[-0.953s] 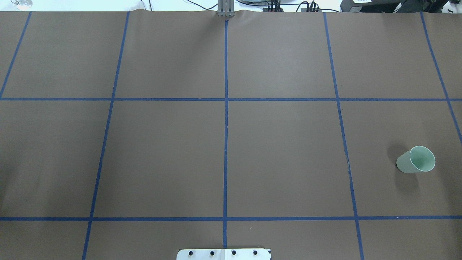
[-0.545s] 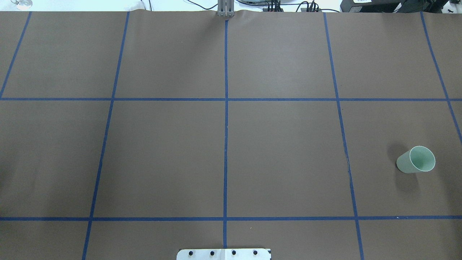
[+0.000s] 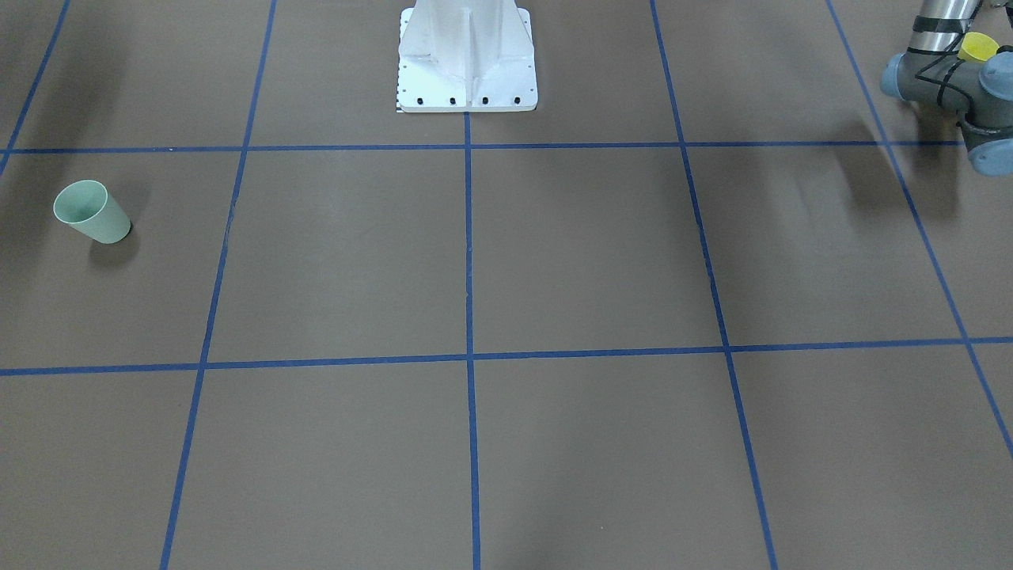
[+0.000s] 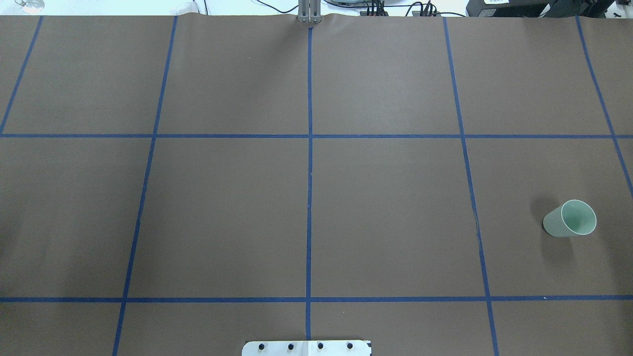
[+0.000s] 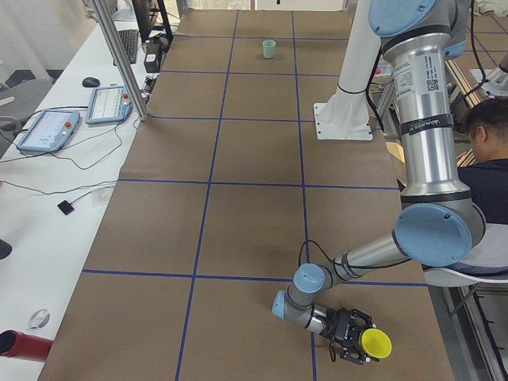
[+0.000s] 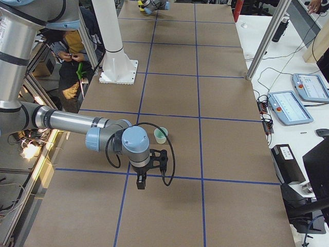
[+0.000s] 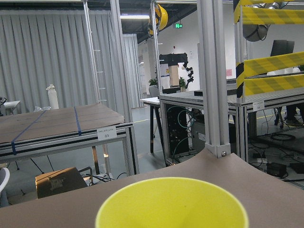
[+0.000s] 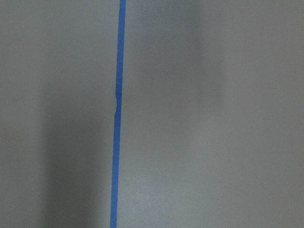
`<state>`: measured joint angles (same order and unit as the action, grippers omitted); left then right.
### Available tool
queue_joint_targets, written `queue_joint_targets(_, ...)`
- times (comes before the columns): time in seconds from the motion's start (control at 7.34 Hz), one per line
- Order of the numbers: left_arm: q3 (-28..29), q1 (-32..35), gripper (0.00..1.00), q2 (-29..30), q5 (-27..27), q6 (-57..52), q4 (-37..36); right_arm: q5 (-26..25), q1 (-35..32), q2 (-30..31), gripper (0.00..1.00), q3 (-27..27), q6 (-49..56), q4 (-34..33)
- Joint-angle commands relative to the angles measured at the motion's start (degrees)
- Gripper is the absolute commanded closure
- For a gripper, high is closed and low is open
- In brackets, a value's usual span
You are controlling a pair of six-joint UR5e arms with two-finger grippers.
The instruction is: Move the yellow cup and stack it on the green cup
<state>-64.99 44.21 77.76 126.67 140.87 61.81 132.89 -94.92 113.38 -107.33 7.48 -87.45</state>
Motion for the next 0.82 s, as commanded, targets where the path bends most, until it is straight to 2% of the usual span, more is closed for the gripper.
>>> queue_joint_targets(0.0, -0.2, 0.1, 0.54, -1.0, -0.2, -4.2, -0.3, 0.0, 0.0, 0.0, 0.00, 0.1, -0.4, -0.1)
queue_joint_targets(0.14, -0.7, 0.1, 0.54, -3.2, -0.4, -6.5, -0.3, 0.0, 0.0, 0.0, 0.00, 0.2, -0.4, -0.1)
queue_joint_targets(0.27, -1.4, 0.2, 0.54, -4.6, -3.3, -9.0, -0.3, 0.0, 0.0, 0.0, 0.00, 0.2, -0.4, -0.1)
queue_joint_targets(0.68, -2.4, 3.3, 0.54, -6.1, -15.4, -14.5, -0.3, 0.0, 0.0, 0.0, 0.00, 0.2, -0.4, -0.1)
